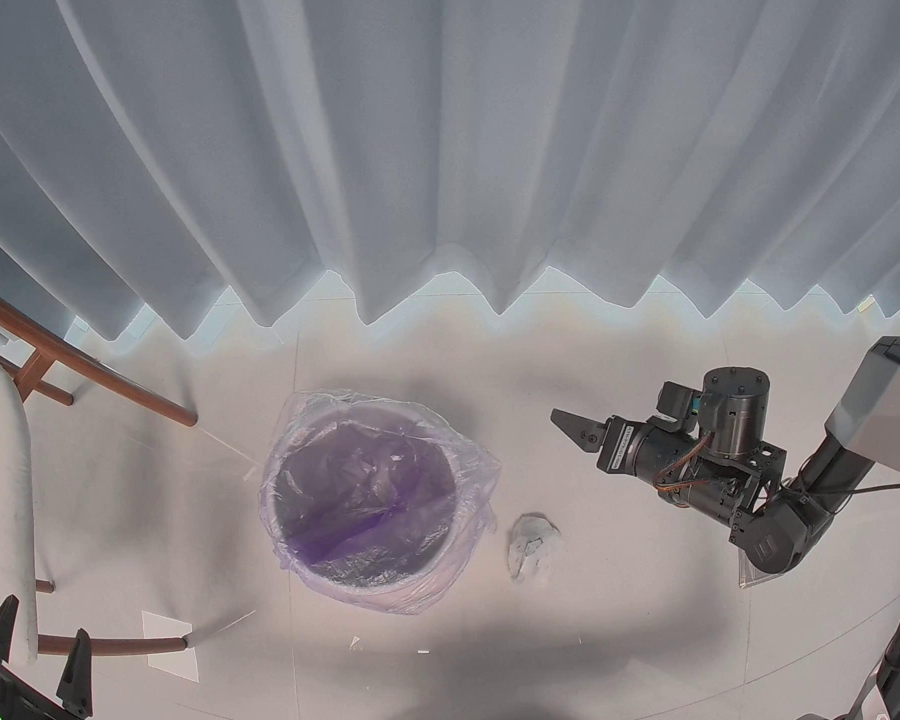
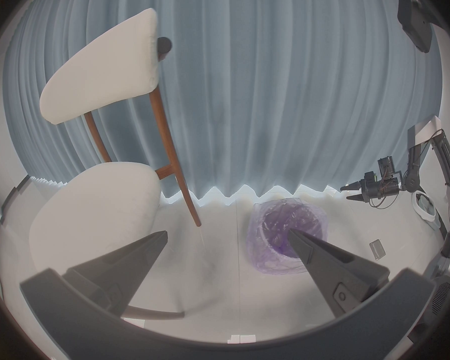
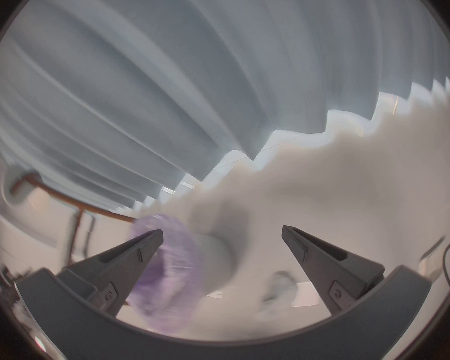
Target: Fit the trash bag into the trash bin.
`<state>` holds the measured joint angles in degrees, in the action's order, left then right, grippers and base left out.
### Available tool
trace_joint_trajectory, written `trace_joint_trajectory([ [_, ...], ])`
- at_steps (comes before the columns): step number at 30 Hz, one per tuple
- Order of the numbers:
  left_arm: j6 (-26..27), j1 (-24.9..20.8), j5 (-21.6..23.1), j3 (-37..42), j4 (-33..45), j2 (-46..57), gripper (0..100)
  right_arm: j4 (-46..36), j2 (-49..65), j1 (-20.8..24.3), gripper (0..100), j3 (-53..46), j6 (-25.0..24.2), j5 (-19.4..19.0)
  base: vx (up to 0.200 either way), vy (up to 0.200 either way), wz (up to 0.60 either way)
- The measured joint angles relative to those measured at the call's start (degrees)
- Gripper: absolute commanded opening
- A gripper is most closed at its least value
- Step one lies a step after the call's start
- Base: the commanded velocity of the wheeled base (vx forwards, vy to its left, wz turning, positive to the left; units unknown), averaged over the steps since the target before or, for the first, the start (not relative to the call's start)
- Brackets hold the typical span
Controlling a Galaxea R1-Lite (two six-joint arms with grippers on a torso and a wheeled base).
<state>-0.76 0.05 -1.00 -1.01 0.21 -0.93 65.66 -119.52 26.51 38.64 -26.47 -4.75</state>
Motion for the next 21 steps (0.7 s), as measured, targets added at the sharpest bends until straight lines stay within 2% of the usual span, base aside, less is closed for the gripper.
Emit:
trace_joint_trajectory([
  [4,0.07,0.0,0.0,0.0,0.01,0.0,100,-3.12,-2.73,-1.52,100,2.61,9.34,2.95,0.0,-0.2,0.0],
  [10,0.05,0.02,0.0,0.0,0.0,0.0,100,-7.03,-10.0,-2.12,100,10.23,12.08,6.36,0.0,-0.2,0.0],
  [14,-0.09,0.02,-0.01,0.0,-0.05,0.0,100,-11.58,-14.85,-1.74,100,17.3,13.17,8.91,0.0,0.0,0.0],
  [19,0.13,-0.02,0.0,0.0,0.0,0.0,100,-15.47,-19.82,1.77,100,22.49,13.63,10.14,0.0,0.0,0.0],
  [21,0.16,-0.05,0.02,0.0,-0.02,0.0,100,-16.26,-21.69,3.3,100,23.65,13.67,10.3,0.0,0.2,0.0],
])
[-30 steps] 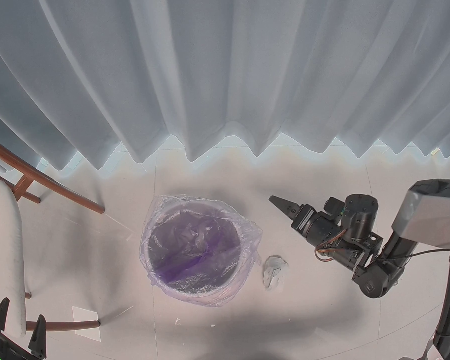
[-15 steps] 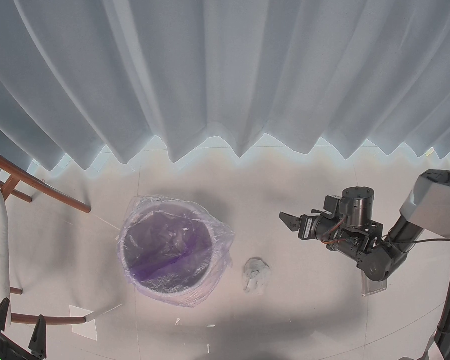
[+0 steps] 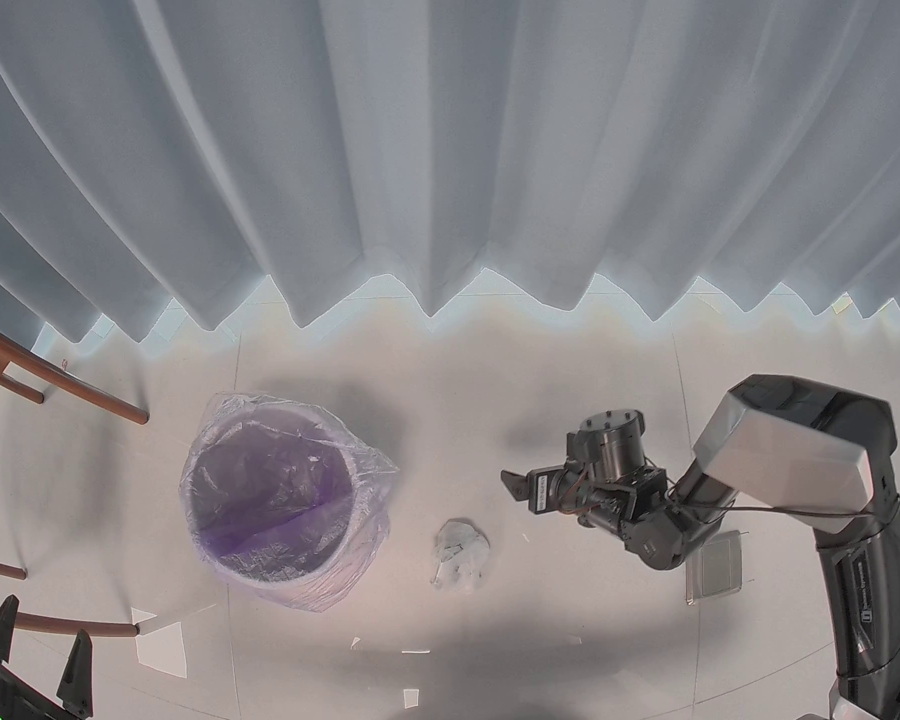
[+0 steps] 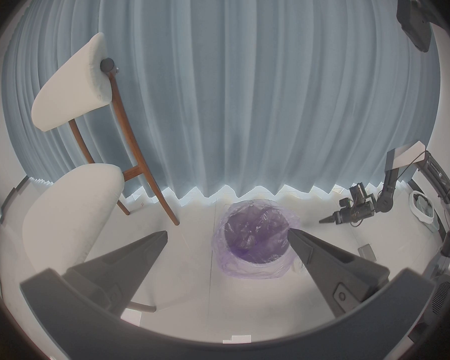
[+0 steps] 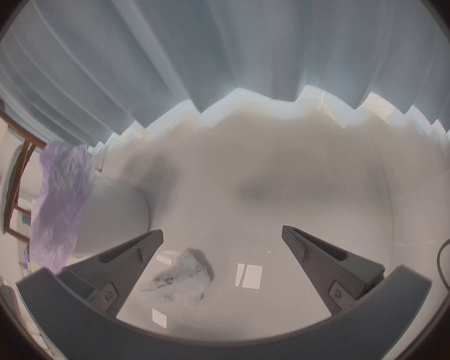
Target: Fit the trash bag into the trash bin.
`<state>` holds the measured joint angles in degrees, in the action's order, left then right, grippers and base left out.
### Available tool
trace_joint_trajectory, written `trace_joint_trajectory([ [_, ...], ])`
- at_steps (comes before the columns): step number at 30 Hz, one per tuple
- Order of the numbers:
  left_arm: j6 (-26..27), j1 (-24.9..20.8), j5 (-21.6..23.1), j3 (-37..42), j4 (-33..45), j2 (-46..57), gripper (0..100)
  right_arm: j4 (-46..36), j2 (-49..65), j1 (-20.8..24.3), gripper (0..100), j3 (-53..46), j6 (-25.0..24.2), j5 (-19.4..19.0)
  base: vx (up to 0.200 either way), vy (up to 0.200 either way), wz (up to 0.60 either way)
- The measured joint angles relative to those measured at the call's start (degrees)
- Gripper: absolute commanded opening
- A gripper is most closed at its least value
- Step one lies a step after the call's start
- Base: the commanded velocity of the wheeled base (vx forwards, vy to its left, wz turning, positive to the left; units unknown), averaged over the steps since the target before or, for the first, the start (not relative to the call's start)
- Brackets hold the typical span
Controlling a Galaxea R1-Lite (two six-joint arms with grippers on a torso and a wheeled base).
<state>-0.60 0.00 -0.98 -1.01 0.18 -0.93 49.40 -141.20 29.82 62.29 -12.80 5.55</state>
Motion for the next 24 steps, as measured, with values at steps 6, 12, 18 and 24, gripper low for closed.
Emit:
trace_joint_trajectory([
  [6,0.02,0.0,0.05,0.0,0.0,0.0,100,-1.78,-5.19,3.23,100,3.39,-0.61,0.17,0.0,0.2,0.0],
  [12,-0.16,0.02,0.0,0.0,0.0,0.0,100,-5.22,-7.19,4.52,100,5.67,-0.91,0.28,0.0,0.133,0.0],
  [18,-0.05,0.0,-0.02,0.0,0.02,0.0,100,-7.06,-7.52,5.77,100,6.03,-1.13,0.26,-0.067,0.0,0.0],
  [24,0.0,0.07,0.0,0.0,0.02,0.0,100,-12.14,-7.61,7.41,100,8.46,-4.11,0.33,-0.2,0.0,0.0],
])
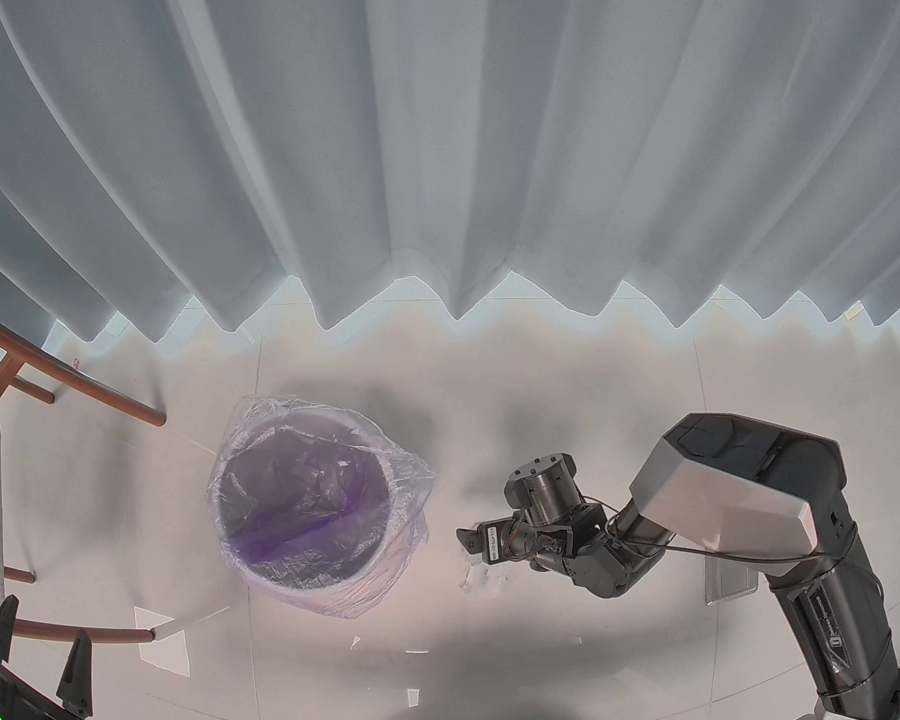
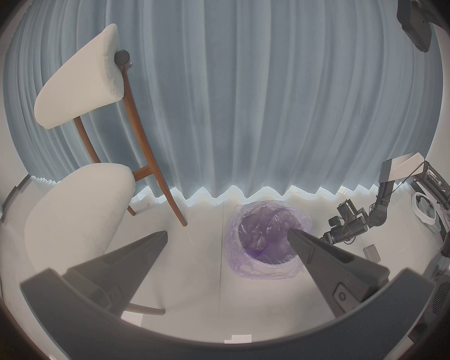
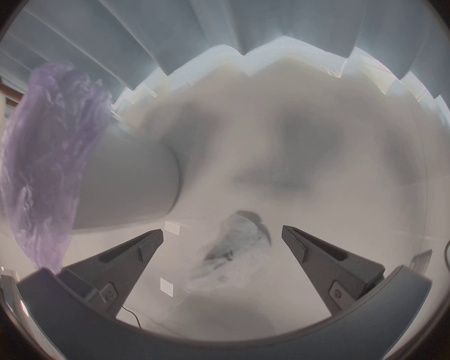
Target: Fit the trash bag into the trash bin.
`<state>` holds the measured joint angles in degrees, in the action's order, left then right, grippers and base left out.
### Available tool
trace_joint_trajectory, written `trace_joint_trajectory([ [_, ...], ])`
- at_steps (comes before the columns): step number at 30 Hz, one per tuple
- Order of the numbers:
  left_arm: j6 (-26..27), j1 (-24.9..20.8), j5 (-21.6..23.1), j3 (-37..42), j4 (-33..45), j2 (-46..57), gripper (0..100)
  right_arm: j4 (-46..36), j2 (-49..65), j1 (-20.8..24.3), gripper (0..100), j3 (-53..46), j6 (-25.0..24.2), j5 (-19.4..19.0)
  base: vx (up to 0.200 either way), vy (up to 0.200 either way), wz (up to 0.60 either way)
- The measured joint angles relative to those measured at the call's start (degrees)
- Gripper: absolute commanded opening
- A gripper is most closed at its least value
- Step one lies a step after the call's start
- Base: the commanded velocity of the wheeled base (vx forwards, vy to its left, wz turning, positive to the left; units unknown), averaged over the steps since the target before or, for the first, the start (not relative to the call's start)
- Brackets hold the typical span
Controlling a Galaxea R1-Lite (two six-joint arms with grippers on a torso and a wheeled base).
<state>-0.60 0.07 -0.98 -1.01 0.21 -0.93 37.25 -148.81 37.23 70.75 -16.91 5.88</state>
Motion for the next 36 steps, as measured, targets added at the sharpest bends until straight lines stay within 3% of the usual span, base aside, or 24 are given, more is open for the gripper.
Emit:
trace_joint_trajectory([
  [7,0.0,0.0,0.02,0.02,-0.02,0.0,100,-8.48,-0.01,0.83,100,3.61,-2.68,0.15,-0.2,0.0,0.0],
  [13,-0.05,0.04,0.0,0.02,-0.02,0.0,100,-12.57,-0.37,0.96,100,7.94,-4.24,0.22,0.0,0.0,0.0],
  [19,-0.06,0.02,-0.04,0.02,0.0,0.0,100,-18.13,-1.22,0.89,100,13.25,-5.42,0.28,0.0,0.2,0.0],
  [31,-0.2,-0.02,-0.09,0.0,-0.02,0.0,100,-21.69,-4.52,-0.79,100,23.15,-9.53,0.2,0.0,0.0,0.0],
  [36,-0.11,0.0,-0.11,0.0,-0.02,0.0,100,-25.77,-5.19,-1.51,100,25.22,-10.37,0.2,-0.2,0.0,0.0],
])
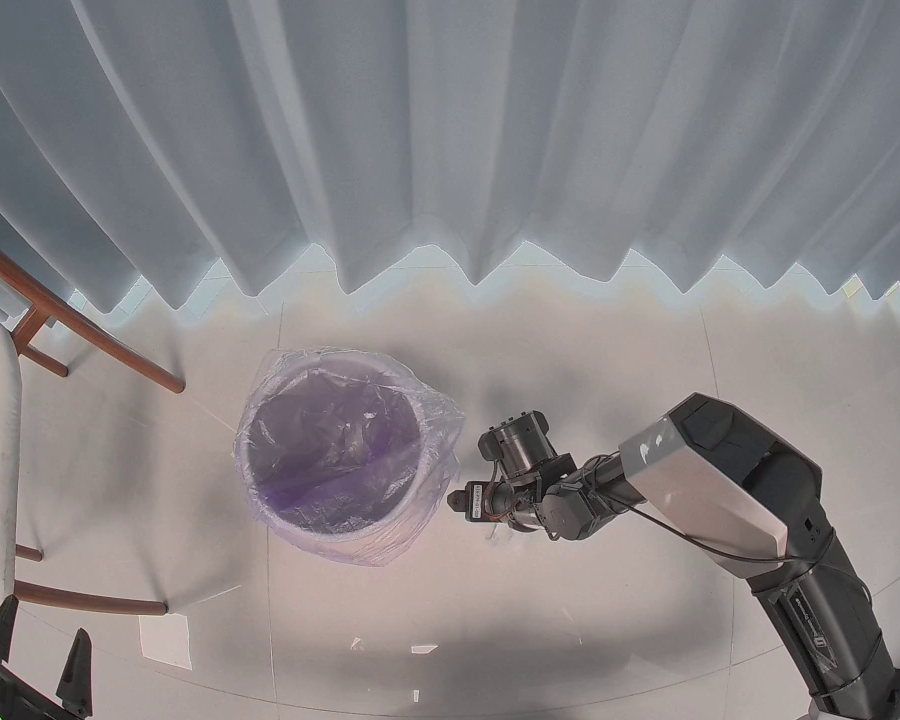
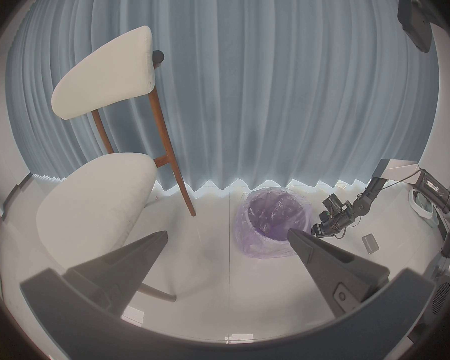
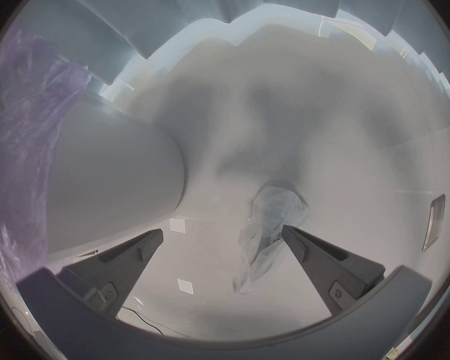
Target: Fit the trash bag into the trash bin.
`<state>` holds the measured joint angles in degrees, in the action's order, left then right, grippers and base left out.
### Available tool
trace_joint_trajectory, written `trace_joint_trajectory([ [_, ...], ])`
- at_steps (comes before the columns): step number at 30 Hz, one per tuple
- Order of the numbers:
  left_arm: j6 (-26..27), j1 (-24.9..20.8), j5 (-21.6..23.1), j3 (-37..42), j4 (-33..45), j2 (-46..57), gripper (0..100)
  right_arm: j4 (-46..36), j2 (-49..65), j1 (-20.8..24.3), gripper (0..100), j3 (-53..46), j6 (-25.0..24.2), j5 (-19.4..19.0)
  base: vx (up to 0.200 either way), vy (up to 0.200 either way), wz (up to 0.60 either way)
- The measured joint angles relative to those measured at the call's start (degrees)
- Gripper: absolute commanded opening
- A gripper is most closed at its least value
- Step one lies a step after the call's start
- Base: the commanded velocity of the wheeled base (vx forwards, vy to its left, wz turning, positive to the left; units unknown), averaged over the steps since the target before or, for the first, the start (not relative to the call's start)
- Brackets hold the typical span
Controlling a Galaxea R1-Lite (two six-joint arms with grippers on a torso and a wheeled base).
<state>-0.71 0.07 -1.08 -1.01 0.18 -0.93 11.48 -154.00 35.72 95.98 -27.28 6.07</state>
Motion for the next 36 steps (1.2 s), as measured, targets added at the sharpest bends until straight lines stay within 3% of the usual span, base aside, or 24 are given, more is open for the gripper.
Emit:
trace_joint_trajectory([
  [36,-0.33,0.0,-0.04,0.0,-0.02,0.0,100,-18.05,-0.66,-2.93,100,7.3,-0.17,3.29,-0.017,0.0,0.0],
])
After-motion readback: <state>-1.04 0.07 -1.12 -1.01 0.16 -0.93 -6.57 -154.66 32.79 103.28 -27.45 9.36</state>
